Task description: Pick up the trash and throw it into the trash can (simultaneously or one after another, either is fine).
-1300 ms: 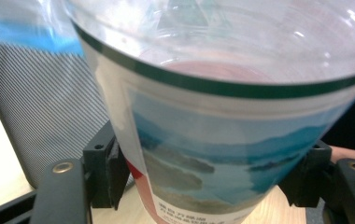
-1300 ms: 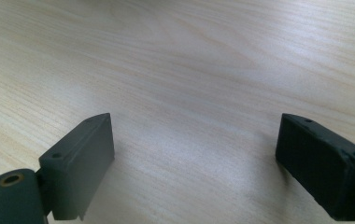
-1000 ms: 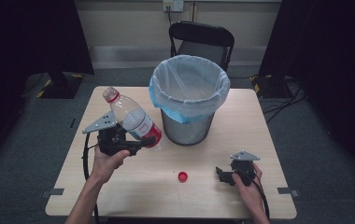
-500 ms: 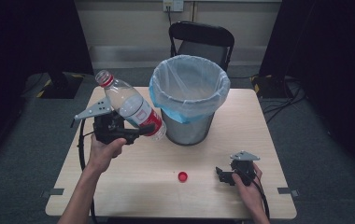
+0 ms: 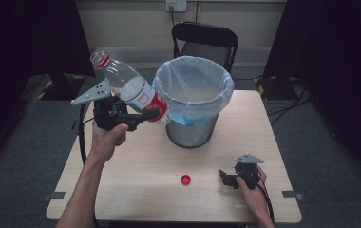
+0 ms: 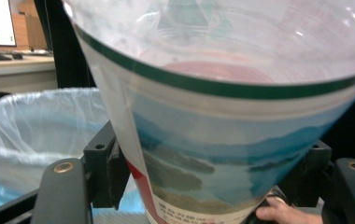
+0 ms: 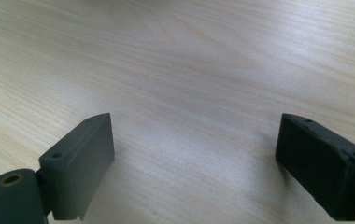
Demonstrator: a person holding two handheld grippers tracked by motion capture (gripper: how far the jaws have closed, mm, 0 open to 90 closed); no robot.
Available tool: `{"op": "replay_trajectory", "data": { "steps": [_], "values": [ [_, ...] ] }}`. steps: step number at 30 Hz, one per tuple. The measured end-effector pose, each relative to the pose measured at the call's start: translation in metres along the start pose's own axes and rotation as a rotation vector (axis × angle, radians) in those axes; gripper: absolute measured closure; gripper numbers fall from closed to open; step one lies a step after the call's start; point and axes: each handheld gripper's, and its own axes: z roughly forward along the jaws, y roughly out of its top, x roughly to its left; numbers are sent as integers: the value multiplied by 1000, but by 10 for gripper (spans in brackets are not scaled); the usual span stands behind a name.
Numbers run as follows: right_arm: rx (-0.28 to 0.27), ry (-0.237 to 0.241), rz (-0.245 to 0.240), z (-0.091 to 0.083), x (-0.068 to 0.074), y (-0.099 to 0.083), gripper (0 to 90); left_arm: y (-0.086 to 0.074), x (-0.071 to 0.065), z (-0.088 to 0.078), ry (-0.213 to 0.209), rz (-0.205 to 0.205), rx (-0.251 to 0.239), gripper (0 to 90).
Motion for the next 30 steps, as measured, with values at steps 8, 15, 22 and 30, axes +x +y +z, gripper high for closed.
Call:
{"op": "replay_trajectory", "data": {
  "steps": [8, 15, 22, 30],
  "values": [
    [0, 0, 0, 0, 0, 0, 108, 12, 7, 15, -14, -5, -10, 304],
    [0, 0, 0, 0, 0, 0, 108, 23, 13, 35, -19, 6, -1, 306],
    [-1, 0, -1, 0, 0, 0, 108, 33, 25, 55, 17, 14, 6, 306],
    [0, 0, 0, 0, 0, 0, 109, 31, 40, 71, 49, -11, 19, 306]
  ]
}}
